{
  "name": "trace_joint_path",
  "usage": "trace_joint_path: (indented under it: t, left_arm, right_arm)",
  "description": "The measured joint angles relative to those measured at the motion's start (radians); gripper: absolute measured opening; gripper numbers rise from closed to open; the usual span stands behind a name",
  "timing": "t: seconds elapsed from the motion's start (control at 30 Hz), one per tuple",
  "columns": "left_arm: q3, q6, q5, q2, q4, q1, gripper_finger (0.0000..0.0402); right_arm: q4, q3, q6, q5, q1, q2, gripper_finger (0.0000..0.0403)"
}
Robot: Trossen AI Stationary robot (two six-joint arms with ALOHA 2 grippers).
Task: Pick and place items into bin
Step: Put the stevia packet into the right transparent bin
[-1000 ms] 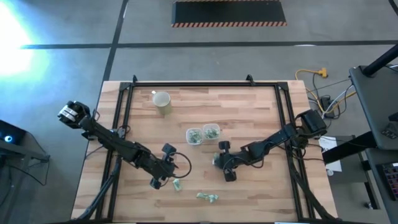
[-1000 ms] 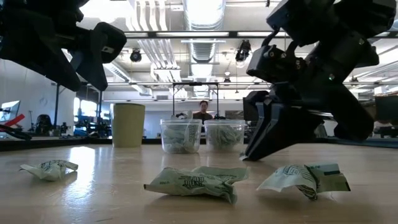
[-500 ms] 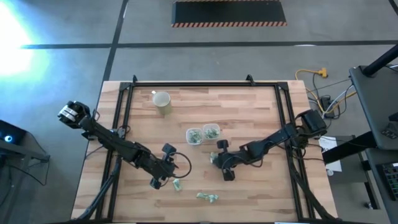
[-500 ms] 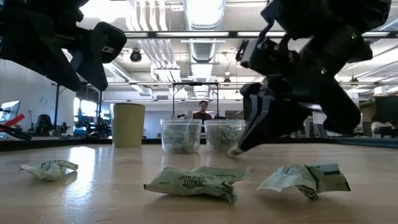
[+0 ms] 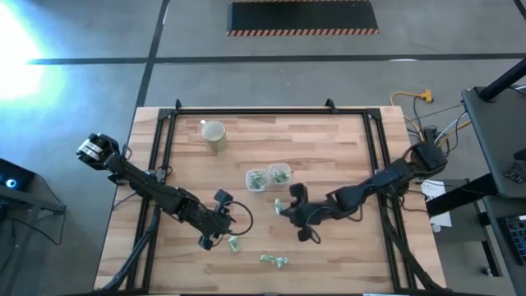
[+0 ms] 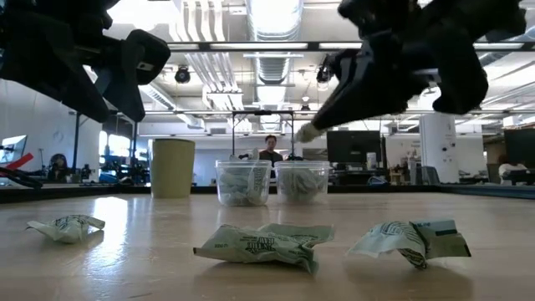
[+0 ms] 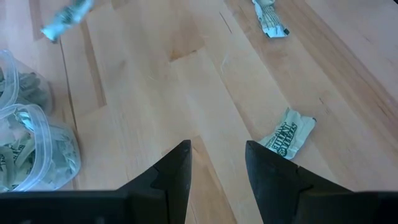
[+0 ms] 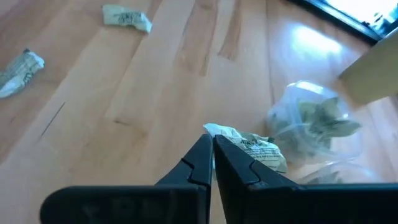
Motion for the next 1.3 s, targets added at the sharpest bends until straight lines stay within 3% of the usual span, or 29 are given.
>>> trace_joint_path:
  t: [0.3, 1.0, 1.3]
  left_arm:
    - [0.0, 0.0, 0.0, 0.0, 0.0, 0.002, 0.0135]
    - [0.0, 0.0, -0.001, 0.0, 0.0, 0.003, 0.0135]
    - [0.0, 0.0, -0.003, 0.0, 0.0, 0.006, 0.0135]
  right_arm:
    - [-0.014, 0.0, -0.018, 0.02, 0.01, -0.058, 0.0008]
    - [-0.037, 0.0, -0.046, 0.085, 0.01, -0.058, 0.0009]
    - [-0.055, 0.0, 0.0, 0.34, -0.014, -0.058, 0.0009]
